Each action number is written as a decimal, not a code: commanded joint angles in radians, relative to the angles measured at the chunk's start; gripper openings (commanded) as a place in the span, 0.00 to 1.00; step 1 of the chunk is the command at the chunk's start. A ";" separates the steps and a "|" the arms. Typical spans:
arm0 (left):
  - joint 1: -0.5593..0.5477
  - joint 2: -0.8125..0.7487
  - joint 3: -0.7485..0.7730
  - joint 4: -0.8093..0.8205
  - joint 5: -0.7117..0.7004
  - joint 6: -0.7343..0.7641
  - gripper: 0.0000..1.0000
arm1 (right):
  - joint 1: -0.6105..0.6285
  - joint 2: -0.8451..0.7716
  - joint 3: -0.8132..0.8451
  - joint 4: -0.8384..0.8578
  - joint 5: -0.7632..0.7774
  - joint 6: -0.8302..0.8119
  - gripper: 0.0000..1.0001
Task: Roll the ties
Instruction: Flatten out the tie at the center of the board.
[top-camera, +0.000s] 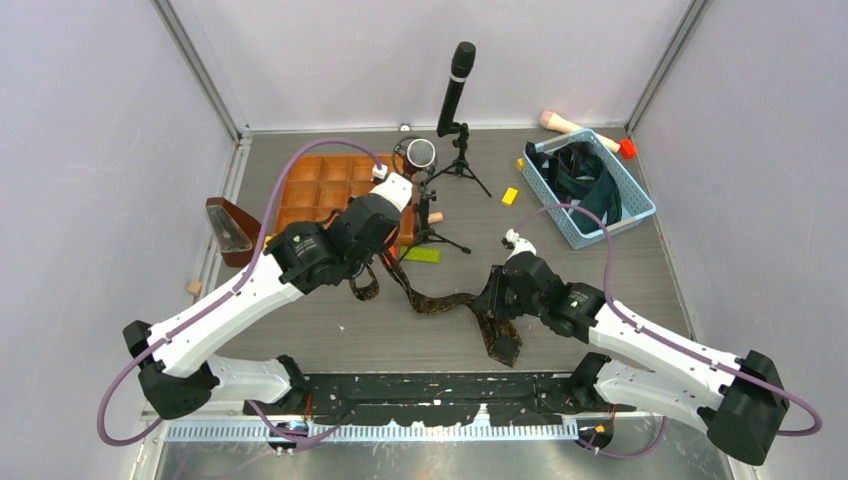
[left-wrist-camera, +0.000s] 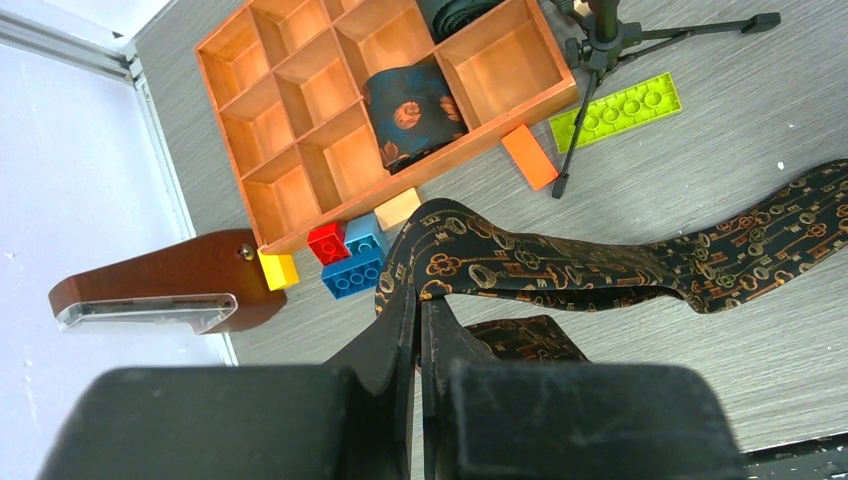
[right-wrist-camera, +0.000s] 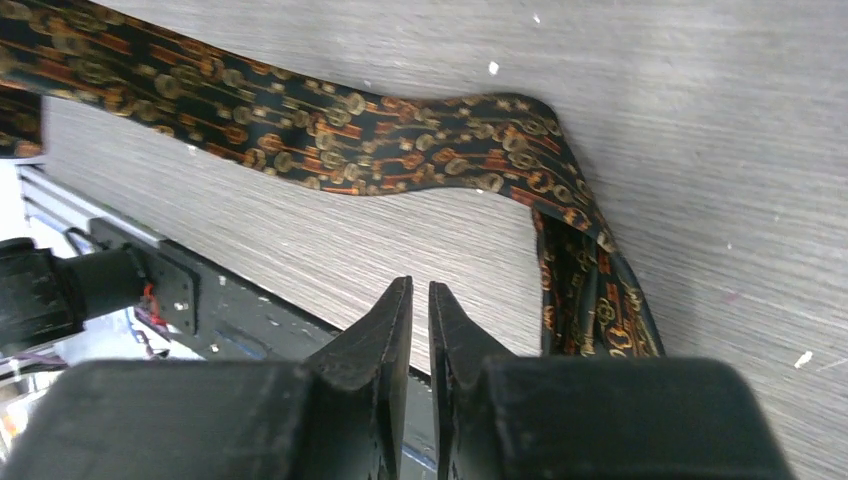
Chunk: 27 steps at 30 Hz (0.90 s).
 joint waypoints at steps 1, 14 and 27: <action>0.004 0.007 0.055 0.033 0.008 0.002 0.00 | 0.007 0.028 -0.036 0.038 0.046 0.059 0.15; 0.004 0.020 0.092 0.030 0.003 0.027 0.00 | -0.015 0.170 -0.097 0.050 0.282 0.134 0.10; 0.006 0.069 0.177 0.011 -0.029 0.065 0.00 | -0.019 0.328 -0.122 0.108 0.270 0.088 0.05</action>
